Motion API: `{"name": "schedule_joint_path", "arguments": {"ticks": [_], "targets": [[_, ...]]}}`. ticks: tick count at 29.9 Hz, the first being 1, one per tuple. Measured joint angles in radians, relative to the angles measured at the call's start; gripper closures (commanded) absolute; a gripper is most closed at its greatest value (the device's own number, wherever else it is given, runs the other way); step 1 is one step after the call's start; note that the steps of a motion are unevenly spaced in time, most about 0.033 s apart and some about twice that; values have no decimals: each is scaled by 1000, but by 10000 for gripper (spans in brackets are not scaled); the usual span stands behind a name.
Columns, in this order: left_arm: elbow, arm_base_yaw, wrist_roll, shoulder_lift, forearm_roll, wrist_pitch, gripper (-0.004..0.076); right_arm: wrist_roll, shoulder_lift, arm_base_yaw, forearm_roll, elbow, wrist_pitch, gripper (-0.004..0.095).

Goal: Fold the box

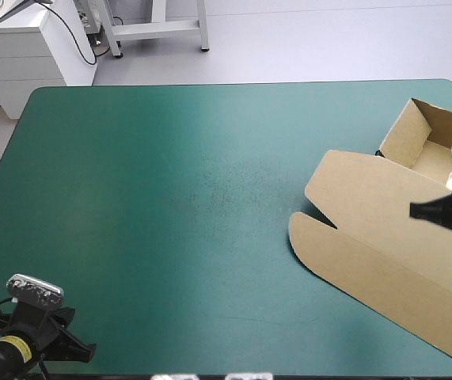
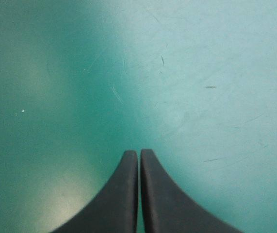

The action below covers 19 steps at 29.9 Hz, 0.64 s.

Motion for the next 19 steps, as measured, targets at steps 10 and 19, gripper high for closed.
{"name": "schedule_joint_path", "arguments": {"ticks": [10, 19], "targets": [[6, 0, 36, -188, -7, -2, 731, -37, -351, 89, 24, 358, -34, 929], [6, 0, 37, -206, -11, -2, 731, -90, -571, 89, 76, 602, -70, 928]]}}
